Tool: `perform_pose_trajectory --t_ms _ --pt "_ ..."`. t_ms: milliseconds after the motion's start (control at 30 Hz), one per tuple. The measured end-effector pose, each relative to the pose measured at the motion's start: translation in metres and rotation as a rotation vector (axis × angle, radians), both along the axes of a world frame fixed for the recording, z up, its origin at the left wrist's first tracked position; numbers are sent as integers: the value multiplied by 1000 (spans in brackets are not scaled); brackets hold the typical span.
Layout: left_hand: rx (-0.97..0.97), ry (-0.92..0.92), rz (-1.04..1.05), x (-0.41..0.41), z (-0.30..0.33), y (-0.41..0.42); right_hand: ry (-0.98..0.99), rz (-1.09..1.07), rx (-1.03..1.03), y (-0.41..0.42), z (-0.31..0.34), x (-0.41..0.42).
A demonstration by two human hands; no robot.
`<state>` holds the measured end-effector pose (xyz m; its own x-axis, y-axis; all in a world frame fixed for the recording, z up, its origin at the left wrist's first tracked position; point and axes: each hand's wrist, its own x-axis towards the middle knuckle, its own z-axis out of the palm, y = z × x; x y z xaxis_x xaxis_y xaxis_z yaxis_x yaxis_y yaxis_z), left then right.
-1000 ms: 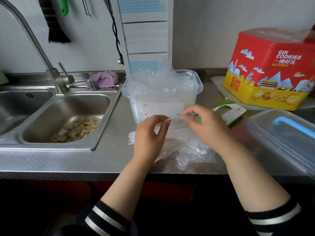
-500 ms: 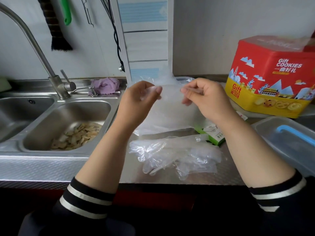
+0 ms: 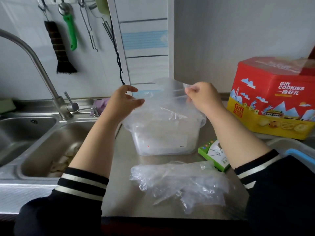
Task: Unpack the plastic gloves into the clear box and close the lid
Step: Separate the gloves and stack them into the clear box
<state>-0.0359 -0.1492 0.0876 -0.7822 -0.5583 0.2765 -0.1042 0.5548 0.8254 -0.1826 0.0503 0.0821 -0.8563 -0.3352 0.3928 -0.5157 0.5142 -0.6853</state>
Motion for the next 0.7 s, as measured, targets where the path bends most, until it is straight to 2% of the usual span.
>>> perform_pose_trajectory --t_ms 133,267,400,534,701 --pt "-304 -126 140 -22 -9 -5 24 -98 261 -16 -5 -11" --pt "-548 -232 196 -28 -26 -2 178 -124 534 -25 -15 -10" --pt "-690 -272 204 -28 -36 1 250 -135 653 -27 -17 -10" --pt "-722 -218 219 -26 -31 3 226 -136 603 -20 -14 -13" --pt "-566 -108 164 -19 -17 -5 91 -67 249 3 0 -11"
